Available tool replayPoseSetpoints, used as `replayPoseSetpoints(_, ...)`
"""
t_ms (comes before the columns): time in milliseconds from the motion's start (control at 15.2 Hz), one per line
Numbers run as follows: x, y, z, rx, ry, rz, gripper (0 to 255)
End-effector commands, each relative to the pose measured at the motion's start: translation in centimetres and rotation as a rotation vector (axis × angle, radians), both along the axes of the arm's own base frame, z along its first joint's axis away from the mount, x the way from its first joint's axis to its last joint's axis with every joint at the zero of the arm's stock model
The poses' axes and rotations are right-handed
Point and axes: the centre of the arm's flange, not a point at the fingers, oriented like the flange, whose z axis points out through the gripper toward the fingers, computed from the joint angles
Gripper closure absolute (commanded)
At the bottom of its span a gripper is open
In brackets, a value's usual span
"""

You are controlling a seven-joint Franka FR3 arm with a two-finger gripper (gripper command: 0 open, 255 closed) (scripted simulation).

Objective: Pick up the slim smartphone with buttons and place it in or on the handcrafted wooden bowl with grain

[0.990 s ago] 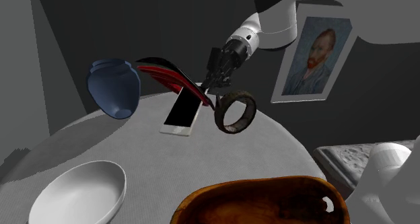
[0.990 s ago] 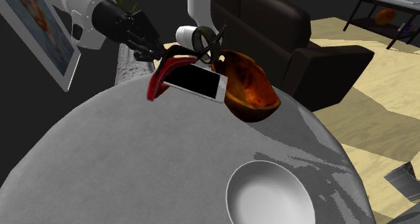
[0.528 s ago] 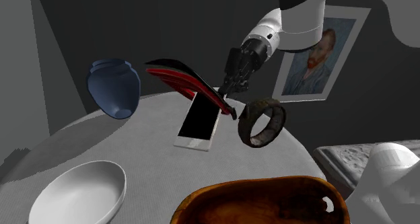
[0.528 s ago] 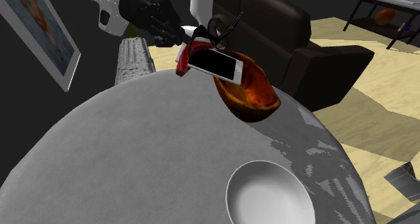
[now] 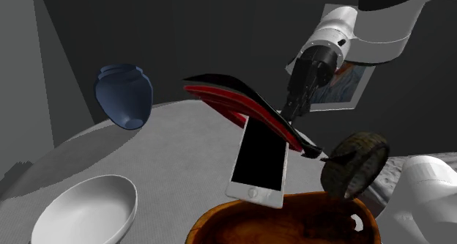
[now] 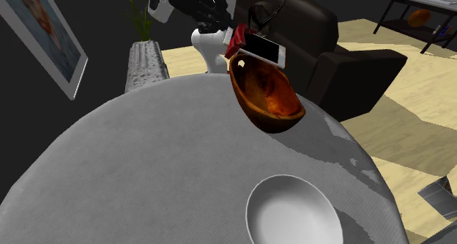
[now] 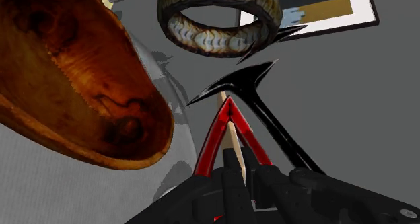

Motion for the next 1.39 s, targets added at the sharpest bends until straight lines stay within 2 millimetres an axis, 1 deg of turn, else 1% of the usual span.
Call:
replayPoseSetpoints(0, -2.7, -0.3, 0.4, 0.000, 0.000, -0.001, 255)
replayPoseSetpoints(198, -6.6, -0.4, 0.8, 0.000, 0.000, -0.001, 255)
replayPoseSetpoints(264, -8.6, -0.5, 1.0, 0.000, 0.000, -0.001, 255)
replayPoseSetpoints(1320, -8.6, -0.5, -7.4, 0.000, 0.000, -0.001, 255)
